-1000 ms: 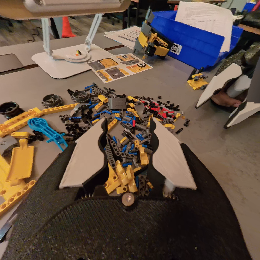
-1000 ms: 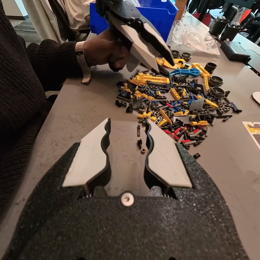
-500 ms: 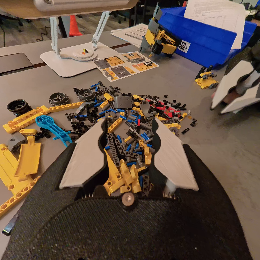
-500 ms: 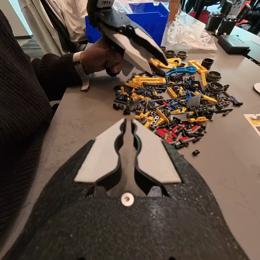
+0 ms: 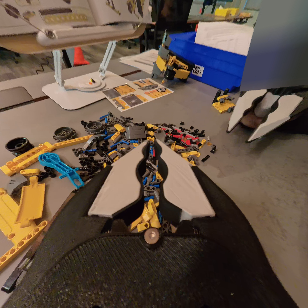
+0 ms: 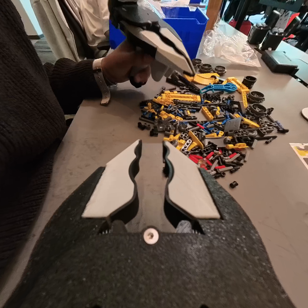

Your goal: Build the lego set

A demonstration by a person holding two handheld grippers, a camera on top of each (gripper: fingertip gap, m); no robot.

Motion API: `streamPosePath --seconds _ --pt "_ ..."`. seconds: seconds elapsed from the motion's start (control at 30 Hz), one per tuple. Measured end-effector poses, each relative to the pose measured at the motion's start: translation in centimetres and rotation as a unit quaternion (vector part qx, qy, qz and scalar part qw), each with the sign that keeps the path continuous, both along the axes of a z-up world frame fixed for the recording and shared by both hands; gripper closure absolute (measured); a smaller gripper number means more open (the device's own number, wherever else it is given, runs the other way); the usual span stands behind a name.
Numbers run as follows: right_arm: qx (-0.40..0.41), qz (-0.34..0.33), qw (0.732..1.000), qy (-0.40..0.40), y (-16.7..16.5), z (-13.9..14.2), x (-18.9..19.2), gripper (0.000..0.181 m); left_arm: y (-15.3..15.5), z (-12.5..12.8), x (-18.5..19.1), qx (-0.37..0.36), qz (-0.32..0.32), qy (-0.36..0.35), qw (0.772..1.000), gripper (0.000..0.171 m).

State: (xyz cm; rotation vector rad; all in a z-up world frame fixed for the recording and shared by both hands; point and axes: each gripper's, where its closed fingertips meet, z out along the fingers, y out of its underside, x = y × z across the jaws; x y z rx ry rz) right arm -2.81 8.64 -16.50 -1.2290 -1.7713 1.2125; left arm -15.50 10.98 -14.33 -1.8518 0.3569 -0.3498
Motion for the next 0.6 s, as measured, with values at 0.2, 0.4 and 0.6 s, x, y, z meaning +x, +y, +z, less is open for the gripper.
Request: streamPosePath --seconds 0.2,0.4,0.6 --pt "0.011 0.018 1.000 -0.008 -0.6 -0.3 0.1 0.174 0.0 0.4 0.0 0.015 0.000 0.004 1.000 0.168" --pt "0.025 0.038 0.999 -0.023 -1.3 -0.9 0.2 0.175 0.0 0.7 -0.1 0.033 0.011 0.031 0.999 0.171" --pt "0.034 0.045 0.997 -0.051 -1.6 -1.8 0.2 0.174 0.1 1.3 -0.5 0.048 0.024 0.034 0.998 0.171"
